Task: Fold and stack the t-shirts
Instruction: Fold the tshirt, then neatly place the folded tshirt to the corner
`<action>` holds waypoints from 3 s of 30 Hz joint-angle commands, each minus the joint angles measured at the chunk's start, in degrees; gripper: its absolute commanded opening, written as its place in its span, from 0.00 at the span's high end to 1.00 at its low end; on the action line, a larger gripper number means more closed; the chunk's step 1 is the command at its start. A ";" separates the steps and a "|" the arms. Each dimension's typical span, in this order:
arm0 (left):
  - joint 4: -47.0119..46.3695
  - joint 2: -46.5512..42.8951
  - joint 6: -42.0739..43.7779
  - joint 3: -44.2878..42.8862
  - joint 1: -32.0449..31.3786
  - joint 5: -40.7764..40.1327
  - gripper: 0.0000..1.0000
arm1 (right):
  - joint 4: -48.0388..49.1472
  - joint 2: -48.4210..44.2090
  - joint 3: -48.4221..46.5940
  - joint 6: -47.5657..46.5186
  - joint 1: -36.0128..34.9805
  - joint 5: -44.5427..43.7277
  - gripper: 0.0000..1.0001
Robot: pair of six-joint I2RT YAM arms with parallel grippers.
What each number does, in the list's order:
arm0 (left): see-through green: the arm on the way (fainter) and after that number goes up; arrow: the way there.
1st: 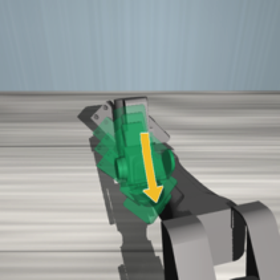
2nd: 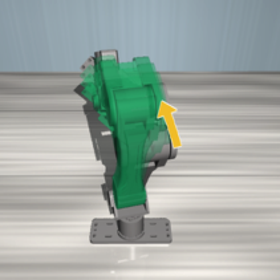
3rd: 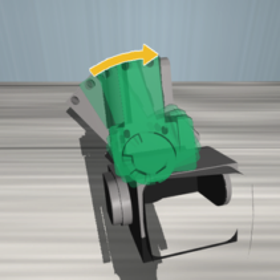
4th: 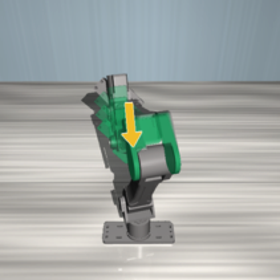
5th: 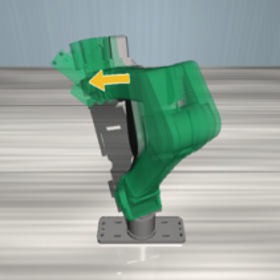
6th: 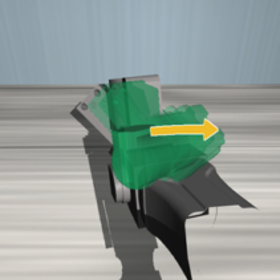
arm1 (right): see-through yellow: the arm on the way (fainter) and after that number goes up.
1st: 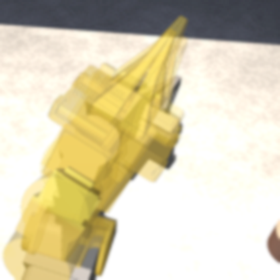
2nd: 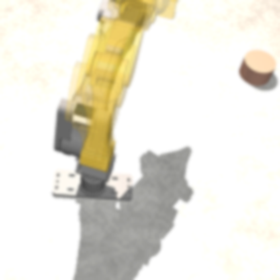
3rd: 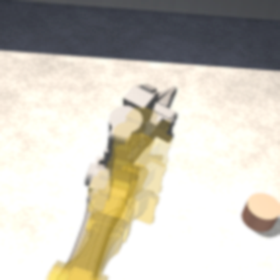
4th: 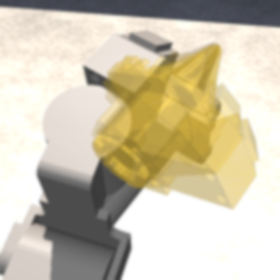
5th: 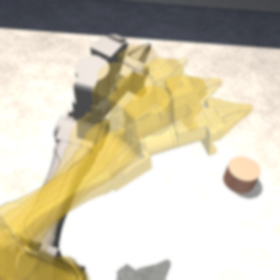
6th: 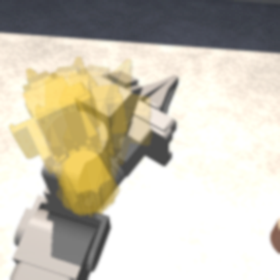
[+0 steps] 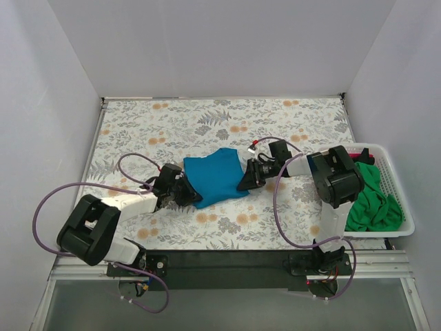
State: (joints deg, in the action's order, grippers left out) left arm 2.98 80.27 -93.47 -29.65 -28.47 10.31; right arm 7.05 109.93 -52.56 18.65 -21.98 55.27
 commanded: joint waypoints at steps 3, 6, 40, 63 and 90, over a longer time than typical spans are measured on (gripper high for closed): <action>0.96 -1.15 -3.82 4.77 -0.10 -5.21 0.88 | 0.69 1.78 1.23 -4.94 4.04 -0.25 0.61; 6.58 -3.97 -2.33 2.32 -0.10 -6.70 0.85 | 0.68 -2.60 0.53 -3.02 4.40 -0.07 0.61; 40.17 -26.21 7.77 -18.43 -0.01 -21.82 0.21 | 28.50 2.76 -1.05 27.16 -18.37 -11.05 0.55; 38.77 -18.14 4.53 -17.11 -0.01 -23.40 0.09 | -38.78 -14.40 -21.71 -7.84 -11.77 -47.27 0.24; 34.55 -6.88 8.57 -19.92 -0.01 -21.64 0.11 | -36.40 3.71 -27.33 -5.82 -13.53 -41.20 0.51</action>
State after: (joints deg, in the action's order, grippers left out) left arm 38.30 73.67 -86.63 -47.81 -28.60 -10.50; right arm -30.06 111.92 -76.82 12.88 -34.57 12.73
